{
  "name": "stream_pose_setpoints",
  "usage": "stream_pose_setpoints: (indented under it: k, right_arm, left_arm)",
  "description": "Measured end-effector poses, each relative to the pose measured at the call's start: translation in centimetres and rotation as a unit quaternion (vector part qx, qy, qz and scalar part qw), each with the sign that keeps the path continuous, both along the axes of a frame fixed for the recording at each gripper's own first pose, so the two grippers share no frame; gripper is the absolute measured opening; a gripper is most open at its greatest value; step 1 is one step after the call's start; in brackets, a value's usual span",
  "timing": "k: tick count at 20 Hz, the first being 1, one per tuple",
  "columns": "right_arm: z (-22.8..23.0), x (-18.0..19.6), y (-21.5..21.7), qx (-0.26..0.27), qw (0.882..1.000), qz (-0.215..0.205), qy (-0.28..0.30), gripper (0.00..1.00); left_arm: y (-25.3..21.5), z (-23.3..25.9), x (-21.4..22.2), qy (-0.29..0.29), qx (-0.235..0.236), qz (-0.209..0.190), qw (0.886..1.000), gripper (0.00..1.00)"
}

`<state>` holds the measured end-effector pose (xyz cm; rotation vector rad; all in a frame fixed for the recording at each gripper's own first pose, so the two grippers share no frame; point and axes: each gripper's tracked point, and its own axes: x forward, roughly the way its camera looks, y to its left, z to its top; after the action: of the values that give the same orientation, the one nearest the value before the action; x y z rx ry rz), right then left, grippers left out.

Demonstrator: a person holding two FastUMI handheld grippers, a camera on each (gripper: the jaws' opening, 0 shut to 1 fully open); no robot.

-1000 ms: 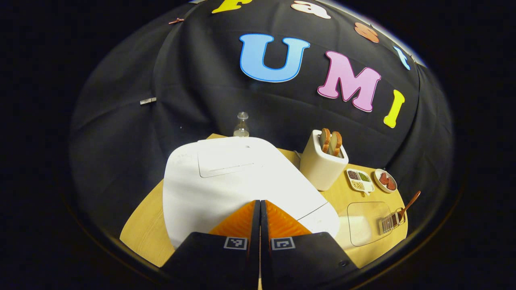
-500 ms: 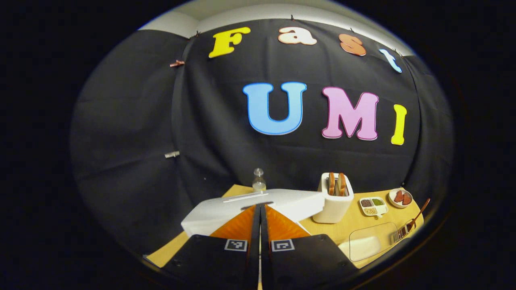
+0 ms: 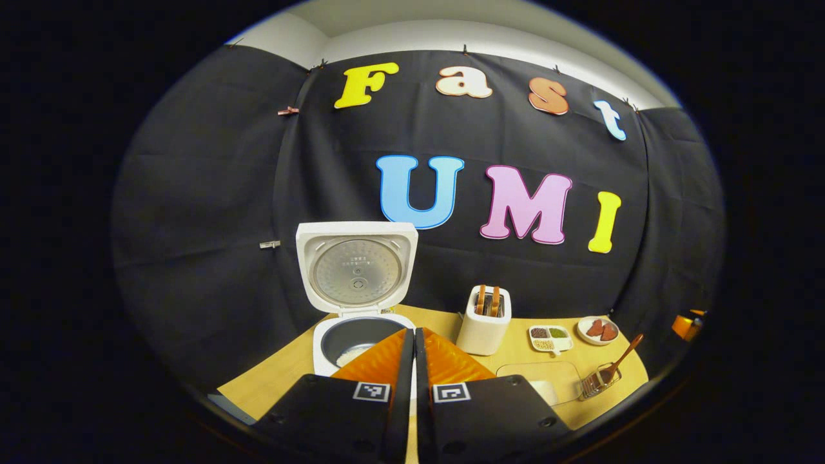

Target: Close the left gripper, press the button to open the rice cooker; take a wooden spoon from the chopstick holder with the right hand, scoop a spoonful of rice and pour it into the rice cooker, then put the wooden spoon back into the chopstick holder.

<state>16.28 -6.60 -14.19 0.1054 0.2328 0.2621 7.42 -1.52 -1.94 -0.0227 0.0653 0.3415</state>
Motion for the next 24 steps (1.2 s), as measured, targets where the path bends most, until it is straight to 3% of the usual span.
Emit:
stream_pose_setpoints:
  k: [2, 6, 9, 19, 24]
  right_arm:
    - [-0.7, 1.0, 0.0, 0.003, 1.0, 0.004, 0.007, 0.98]
    - [-3.2, 2.9, 0.2, 0.01, 0.999, 0.012, 0.04, 0.98]
    - [-5.2, 4.1, 0.2, 0.026, 0.997, 0.012, 0.067, 0.98]
    - [-14.4, 7.5, 0.9, 0.047, 0.982, -0.014, 0.184, 0.99]
    - [-17.9, 9.4, 2.7, 0.052, 0.973, 0.001, 0.224, 0.99]
  left_arm:
    - [-1.6, -0.4, -0.5, -0.006, -0.024, -0.002, 1.0, 0.12]
    - [-2.0, -0.7, -1.7, -0.009, -0.021, 0.023, 0.999, 0.33]
    - [-2.7, -1.9, -2.1, 0.007, -0.003, 0.029, 1.0, 0.99]
    - [-5.8, -6.8, -4.5, 0.067, -0.012, 0.026, 0.997, 0.96]
    - [-6.9, -9.3, -5.8, 0.088, -0.026, 0.031, 0.995, 0.96]
